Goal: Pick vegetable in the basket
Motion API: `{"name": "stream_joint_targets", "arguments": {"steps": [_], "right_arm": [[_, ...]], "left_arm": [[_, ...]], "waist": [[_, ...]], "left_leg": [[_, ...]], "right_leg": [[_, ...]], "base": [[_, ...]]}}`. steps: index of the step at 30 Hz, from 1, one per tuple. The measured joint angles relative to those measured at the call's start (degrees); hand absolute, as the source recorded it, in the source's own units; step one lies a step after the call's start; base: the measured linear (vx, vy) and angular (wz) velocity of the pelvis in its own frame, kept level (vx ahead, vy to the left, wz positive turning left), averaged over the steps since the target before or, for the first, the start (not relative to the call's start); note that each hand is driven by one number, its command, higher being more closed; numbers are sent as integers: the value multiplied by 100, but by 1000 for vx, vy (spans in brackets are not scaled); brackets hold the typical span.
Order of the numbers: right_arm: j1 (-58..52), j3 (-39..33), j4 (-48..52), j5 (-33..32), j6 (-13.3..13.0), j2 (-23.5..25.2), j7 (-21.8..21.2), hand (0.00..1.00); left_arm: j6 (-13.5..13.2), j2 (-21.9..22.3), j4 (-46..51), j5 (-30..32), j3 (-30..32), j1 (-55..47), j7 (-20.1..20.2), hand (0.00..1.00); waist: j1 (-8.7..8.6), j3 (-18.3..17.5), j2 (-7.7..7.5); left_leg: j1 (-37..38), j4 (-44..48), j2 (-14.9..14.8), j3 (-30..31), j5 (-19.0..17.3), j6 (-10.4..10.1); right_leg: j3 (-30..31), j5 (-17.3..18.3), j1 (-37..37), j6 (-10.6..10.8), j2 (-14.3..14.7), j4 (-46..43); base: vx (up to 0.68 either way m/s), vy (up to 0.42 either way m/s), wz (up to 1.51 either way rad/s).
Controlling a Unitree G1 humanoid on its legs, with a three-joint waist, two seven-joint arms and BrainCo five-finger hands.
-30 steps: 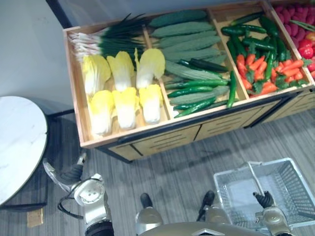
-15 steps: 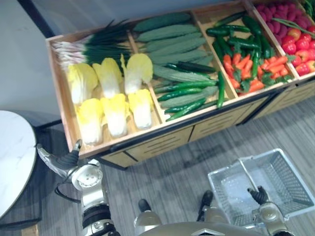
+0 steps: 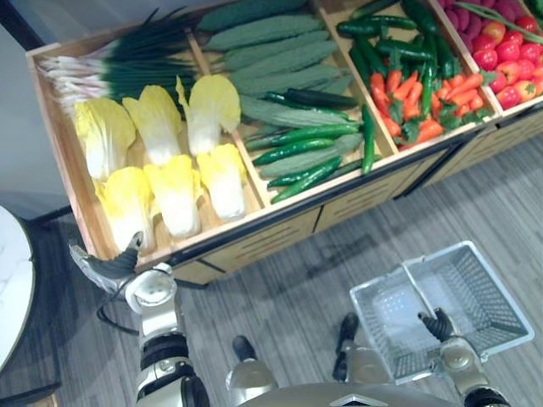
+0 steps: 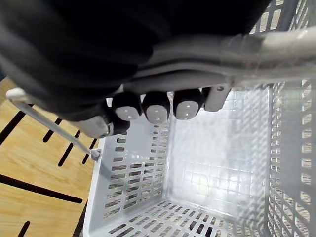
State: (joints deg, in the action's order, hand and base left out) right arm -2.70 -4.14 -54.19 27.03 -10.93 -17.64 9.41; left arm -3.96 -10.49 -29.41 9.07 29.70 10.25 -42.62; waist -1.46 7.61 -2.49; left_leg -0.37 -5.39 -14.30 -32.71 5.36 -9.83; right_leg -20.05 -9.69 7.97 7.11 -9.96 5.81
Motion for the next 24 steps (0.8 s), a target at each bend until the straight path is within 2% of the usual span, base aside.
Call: {"name": "stream_joint_targets", "arguments": {"steps": [2, 9, 19, 24], "right_arm": [[47, 15, 0, 1, -18, 0, 0, 100], [189, 66, -1, 0, -60, 0, 10, 100], [321, 238, -11, 0, -131, -7, 34, 100], [356, 237, -15, -4, -143, -7, 38, 100]], "left_arm": [[80, -109, -108, 0, 1, 111, -5, 0], [96, -331, -295, 0, -1, 439, -101, 0], [324, -468, -526, 17, -16, 721, -106, 0], [343, -589, -540, 19, -18, 850, -106, 0]], "waist": [[-3, 42, -9], [1, 282, -63], [0, 418, -145], [2, 484, -170]], "left_leg": [[-48, 0, 0, -1, 1, 1], [-69, 1, 0, -6, 0, 0], [-149, 1, 5, -115, -2, 1], [-177, 1, 5, -129, -6, 2]], "right_leg": [[9, 0, 57, 0, 0, -10], [39, 0, 101, 0, -1, -37], [156, 1, 295, -2, 0, -115], [172, 2, 344, -3, 2, -122]], "base": [[3, -10, -2], [0, 0, 0], [-7, -11, -5], [-1, -4, -1]]}}
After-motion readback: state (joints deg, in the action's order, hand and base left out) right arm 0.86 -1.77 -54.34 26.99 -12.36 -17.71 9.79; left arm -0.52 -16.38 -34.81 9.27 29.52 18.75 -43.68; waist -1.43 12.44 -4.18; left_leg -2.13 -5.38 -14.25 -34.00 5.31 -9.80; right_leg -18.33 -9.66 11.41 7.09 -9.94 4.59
